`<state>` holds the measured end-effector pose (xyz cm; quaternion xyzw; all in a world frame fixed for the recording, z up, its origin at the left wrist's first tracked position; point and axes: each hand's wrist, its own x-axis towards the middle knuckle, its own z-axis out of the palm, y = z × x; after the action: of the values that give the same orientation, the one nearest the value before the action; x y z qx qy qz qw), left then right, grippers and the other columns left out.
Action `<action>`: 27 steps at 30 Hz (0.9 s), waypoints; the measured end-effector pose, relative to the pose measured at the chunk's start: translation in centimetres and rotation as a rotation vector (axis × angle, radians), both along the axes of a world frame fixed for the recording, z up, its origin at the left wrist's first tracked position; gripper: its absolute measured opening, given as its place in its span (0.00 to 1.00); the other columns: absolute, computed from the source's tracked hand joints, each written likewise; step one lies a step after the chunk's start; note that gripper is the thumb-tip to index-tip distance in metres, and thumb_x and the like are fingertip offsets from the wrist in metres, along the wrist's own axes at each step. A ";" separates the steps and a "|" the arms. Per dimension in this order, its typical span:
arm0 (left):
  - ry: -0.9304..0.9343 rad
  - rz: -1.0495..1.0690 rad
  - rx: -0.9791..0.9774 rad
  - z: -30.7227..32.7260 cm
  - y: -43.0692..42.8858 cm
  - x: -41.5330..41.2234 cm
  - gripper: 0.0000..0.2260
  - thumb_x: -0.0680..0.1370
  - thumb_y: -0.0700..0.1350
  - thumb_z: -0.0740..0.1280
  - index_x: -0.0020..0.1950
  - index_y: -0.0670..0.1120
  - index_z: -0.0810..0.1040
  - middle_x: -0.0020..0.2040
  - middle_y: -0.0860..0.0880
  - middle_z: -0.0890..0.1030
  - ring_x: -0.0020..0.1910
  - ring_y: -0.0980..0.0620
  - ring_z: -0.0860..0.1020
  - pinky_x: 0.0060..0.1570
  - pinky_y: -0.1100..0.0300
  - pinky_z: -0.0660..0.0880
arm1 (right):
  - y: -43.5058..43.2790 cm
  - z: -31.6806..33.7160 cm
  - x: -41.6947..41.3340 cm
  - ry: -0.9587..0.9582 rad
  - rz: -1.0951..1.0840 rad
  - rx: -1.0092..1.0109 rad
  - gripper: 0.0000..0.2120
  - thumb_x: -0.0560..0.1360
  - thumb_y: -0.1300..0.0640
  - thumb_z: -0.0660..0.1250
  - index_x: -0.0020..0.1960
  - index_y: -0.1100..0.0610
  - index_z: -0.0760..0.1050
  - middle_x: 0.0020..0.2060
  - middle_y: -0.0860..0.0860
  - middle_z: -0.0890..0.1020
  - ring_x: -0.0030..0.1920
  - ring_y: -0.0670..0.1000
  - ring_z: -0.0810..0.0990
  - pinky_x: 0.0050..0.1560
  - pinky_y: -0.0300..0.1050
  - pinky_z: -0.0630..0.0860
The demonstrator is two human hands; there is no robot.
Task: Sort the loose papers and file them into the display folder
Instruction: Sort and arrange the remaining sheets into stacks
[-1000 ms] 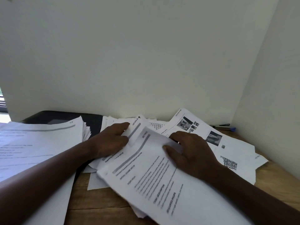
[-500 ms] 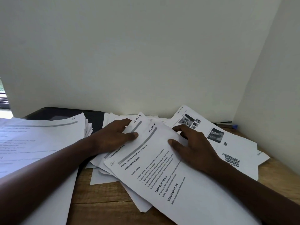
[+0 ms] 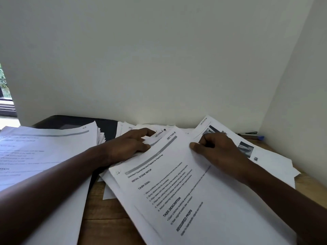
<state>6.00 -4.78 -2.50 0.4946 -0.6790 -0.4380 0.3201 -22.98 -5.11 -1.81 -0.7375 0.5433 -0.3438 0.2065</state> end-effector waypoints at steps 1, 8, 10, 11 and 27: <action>-0.008 0.019 -0.020 0.0 0.1 -0.1 0.12 0.83 0.46 0.69 0.67 0.55 0.77 0.56 0.49 0.86 0.54 0.52 0.84 0.53 0.59 0.77 | 0.2 -0.2 0.1 0.041 -0.018 -0.015 0.19 0.77 0.48 0.73 0.33 0.55 0.72 0.24 0.42 0.74 0.27 0.40 0.71 0.34 0.39 0.66; -0.128 -0.006 -0.082 0.0 0.5 -0.3 0.24 0.74 0.50 0.79 0.67 0.57 0.77 0.57 0.53 0.86 0.55 0.54 0.85 0.60 0.50 0.81 | 0.6 -0.9 0.6 0.110 -0.076 0.012 0.20 0.77 0.47 0.71 0.31 0.56 0.72 0.23 0.43 0.74 0.26 0.41 0.72 0.33 0.40 0.67; -0.117 -0.062 -0.078 0.2 0.7 -0.2 0.20 0.77 0.45 0.76 0.67 0.52 0.78 0.56 0.50 0.87 0.54 0.50 0.86 0.59 0.50 0.81 | 0.7 -0.8 0.7 0.078 -0.055 0.012 0.26 0.79 0.42 0.67 0.30 0.56 0.66 0.22 0.44 0.68 0.25 0.43 0.67 0.34 0.43 0.65; -0.112 -0.102 -0.070 0.2 0.8 -0.1 0.17 0.78 0.42 0.75 0.66 0.48 0.79 0.56 0.49 0.87 0.55 0.47 0.86 0.59 0.49 0.81 | 0.7 -0.8 0.6 0.068 -0.047 -0.003 0.28 0.80 0.39 0.65 0.31 0.58 0.66 0.22 0.44 0.68 0.26 0.44 0.67 0.35 0.44 0.65; -0.245 -0.165 -0.146 0.1 0.6 -0.3 0.12 0.71 0.43 0.66 0.51 0.39 0.83 0.49 0.44 0.87 0.51 0.40 0.85 0.53 0.44 0.80 | -3.0 -0.8 -6.6 0.728 -0.391 0.058 0.27 0.77 0.28 0.50 0.47 0.49 0.73 0.52 0.50 0.82 0.57 0.56 0.79 0.58 0.53 0.73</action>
<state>5.68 -4.17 -2.42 0.4622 -0.7814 -0.3485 0.2331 -29.53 -8.13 -2.62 -0.6879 0.7201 -0.0777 -0.0476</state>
